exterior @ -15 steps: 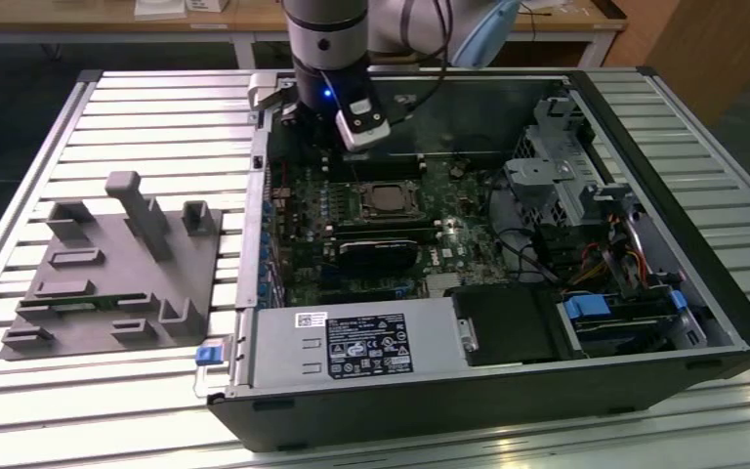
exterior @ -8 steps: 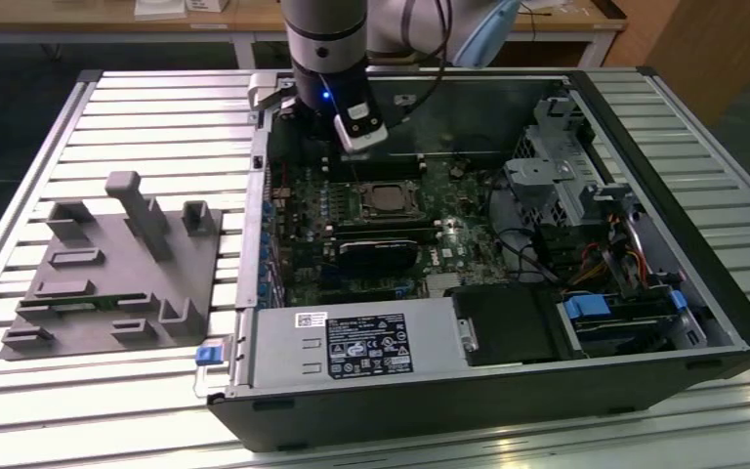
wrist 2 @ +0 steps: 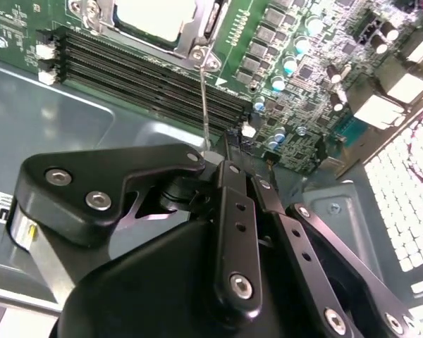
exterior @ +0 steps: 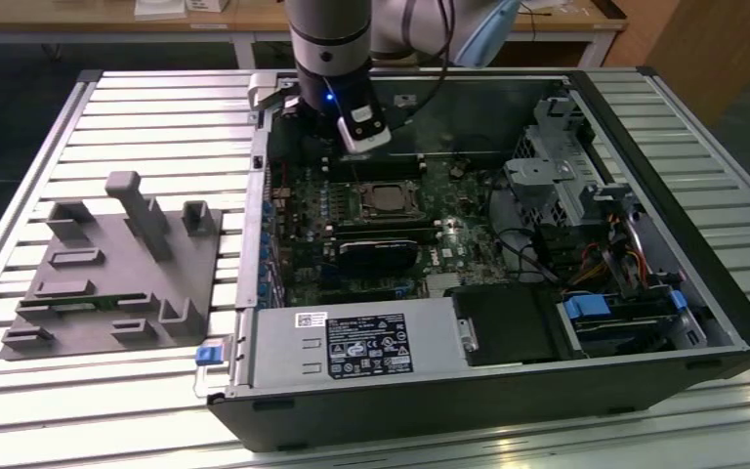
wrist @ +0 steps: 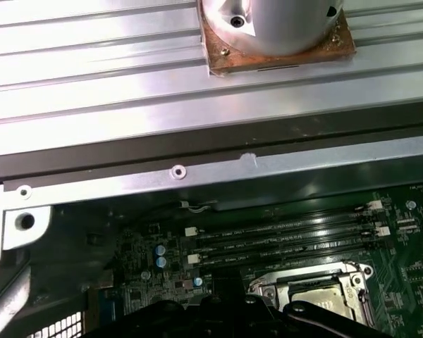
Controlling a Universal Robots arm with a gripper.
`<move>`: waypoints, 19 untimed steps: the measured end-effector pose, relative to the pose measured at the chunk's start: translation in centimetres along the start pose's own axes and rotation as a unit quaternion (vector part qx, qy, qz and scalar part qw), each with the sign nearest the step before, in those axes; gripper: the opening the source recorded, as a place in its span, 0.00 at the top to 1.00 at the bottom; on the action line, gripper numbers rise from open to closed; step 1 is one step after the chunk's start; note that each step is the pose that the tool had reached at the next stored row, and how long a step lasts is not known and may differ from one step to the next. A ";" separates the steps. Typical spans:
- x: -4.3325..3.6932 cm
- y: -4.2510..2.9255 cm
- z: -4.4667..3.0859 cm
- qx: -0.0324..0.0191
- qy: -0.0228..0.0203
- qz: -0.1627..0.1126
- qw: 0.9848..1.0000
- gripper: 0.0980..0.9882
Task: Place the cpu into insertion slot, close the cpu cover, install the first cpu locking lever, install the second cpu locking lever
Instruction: 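Install the first cpu locking lever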
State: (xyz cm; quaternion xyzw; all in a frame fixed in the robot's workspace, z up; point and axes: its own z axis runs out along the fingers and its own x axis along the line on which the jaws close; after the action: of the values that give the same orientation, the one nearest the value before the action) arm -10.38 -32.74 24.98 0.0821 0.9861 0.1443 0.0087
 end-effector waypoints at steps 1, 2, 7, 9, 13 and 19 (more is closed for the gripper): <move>-0.11 0.01 0.03 0.000 0.000 0.000 1.000 0.99; -0.22 0.02 0.06 0.000 0.000 0.000 1.000 0.99; -1.18 0.15 0.18 0.000 0.000 0.001 1.000 0.99; -1.65 0.22 0.22 0.000 0.000 0.001 1.000 0.99; -2.74 0.39 0.30 0.000 0.000 0.001 1.000 0.99; -4.10 0.60 0.39 0.000 0.000 0.001 1.000 0.99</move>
State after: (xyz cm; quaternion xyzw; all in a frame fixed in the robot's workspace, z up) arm -6.22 -32.74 24.75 0.0832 0.9859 0.1447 0.0085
